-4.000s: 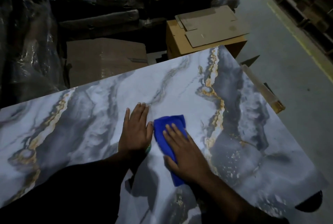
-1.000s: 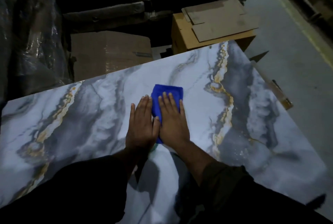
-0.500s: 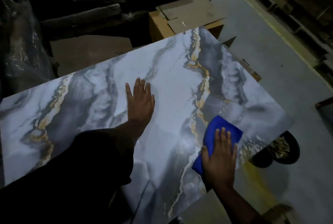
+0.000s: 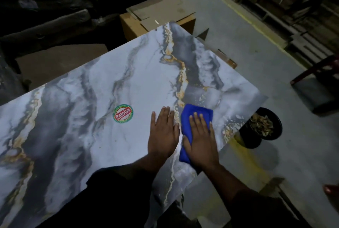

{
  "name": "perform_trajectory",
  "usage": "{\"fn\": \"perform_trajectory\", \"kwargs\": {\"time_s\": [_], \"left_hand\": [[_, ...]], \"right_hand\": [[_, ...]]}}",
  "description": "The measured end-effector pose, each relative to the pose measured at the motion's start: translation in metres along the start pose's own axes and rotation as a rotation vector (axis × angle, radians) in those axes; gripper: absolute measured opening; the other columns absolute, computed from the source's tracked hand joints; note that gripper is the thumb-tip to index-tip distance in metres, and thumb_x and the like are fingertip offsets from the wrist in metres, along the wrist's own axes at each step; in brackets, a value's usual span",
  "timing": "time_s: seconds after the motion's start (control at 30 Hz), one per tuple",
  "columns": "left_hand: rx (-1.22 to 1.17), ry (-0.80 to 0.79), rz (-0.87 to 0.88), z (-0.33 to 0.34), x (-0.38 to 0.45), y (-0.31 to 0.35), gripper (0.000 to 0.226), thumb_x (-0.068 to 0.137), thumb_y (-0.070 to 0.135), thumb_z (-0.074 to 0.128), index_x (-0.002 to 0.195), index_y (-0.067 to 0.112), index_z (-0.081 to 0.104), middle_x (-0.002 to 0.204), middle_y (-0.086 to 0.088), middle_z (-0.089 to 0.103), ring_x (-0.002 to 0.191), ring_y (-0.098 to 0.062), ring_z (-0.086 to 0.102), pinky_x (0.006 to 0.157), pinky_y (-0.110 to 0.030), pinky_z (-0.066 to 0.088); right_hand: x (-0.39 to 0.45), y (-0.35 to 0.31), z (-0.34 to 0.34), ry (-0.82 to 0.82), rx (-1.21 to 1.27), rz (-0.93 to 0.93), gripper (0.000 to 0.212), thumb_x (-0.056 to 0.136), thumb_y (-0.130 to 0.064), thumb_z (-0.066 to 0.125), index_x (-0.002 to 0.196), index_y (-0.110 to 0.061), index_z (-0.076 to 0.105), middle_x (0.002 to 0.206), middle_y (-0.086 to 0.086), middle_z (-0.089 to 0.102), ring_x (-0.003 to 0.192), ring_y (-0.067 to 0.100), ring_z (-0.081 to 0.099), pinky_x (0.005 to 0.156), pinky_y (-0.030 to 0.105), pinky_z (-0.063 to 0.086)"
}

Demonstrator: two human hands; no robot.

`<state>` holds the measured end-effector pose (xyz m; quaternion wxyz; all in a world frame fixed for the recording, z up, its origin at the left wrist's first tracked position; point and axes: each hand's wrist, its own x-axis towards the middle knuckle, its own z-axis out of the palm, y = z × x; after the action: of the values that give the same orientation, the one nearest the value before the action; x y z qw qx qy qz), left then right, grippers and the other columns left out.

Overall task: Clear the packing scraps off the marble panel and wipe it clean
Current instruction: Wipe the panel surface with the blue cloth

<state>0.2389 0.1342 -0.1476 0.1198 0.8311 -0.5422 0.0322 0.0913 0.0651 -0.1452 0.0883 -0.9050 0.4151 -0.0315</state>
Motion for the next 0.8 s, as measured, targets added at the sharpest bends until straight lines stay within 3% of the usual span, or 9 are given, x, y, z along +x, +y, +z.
{"fn": "perform_trajectory", "kwargs": {"time_s": [0.17,0.3,0.43,0.63,0.7,0.8], "left_hand": [[-0.021,-0.081,-0.047,-0.008,-0.002,0.004,0.06,0.105,0.04,0.027,0.152,0.007,0.044,0.159,-0.012,0.043,0.153,-0.026,0.03,0.124,-0.055,0.019],[-0.063,-0.057,-0.071,-0.004,-0.001,0.005,0.062,0.103,0.045,0.035,0.153,0.008,0.044,0.161,-0.011,0.039,0.154,-0.024,0.026,0.126,-0.054,0.015],[-0.077,-0.035,-0.064,0.004,0.001,0.003,0.061,0.105,0.045,0.034,0.152,0.007,0.045,0.161,-0.011,0.04,0.154,-0.024,0.028,0.126,-0.055,0.015],[-0.098,-0.031,-0.076,0.003,0.003,0.003,0.061,0.107,0.045,0.029,0.15,0.007,0.048,0.158,-0.012,0.044,0.152,-0.024,0.031,0.125,-0.054,0.017],[-0.108,-0.045,-0.098,-0.002,0.002,0.005,0.064,0.106,0.05,0.025,0.15,0.01,0.048,0.159,-0.01,0.043,0.153,-0.022,0.031,0.126,-0.052,0.016],[-0.092,-0.077,-0.12,-0.005,0.002,0.006,0.067,0.105,0.054,0.022,0.152,0.012,0.046,0.161,-0.008,0.04,0.153,-0.021,0.029,0.127,-0.051,0.015]], "right_hand": [[0.017,0.039,-0.01,0.046,-0.097,0.387,0.078,0.097,-0.052,0.02,0.161,-0.008,0.017,0.169,0.011,0.016,0.157,0.028,0.01,0.125,0.053,0.016],[-0.002,-0.001,-0.006,0.072,0.008,0.643,0.079,0.096,-0.048,0.024,0.16,-0.003,0.017,0.167,0.017,0.019,0.156,0.033,0.013,0.123,0.058,0.018],[-0.005,-0.046,0.007,0.079,-0.043,0.386,0.077,0.099,-0.051,0.026,0.158,-0.002,0.022,0.166,0.019,0.02,0.155,0.034,0.014,0.123,0.058,0.016],[0.055,-0.002,-0.002,-0.008,-0.04,0.043,0.075,0.098,-0.053,0.022,0.162,-0.014,0.012,0.17,0.005,0.008,0.157,0.019,-0.001,0.127,0.048,0.006],[0.064,0.016,-0.005,0.018,-0.07,0.148,0.076,0.098,-0.054,0.02,0.162,-0.014,0.012,0.17,0.006,0.009,0.157,0.02,0.001,0.127,0.049,0.007],[0.05,0.029,-0.007,0.079,-0.071,0.468,0.079,0.097,-0.057,0.015,0.162,-0.012,0.012,0.169,0.009,0.014,0.157,0.026,0.006,0.125,0.053,0.013]]}}
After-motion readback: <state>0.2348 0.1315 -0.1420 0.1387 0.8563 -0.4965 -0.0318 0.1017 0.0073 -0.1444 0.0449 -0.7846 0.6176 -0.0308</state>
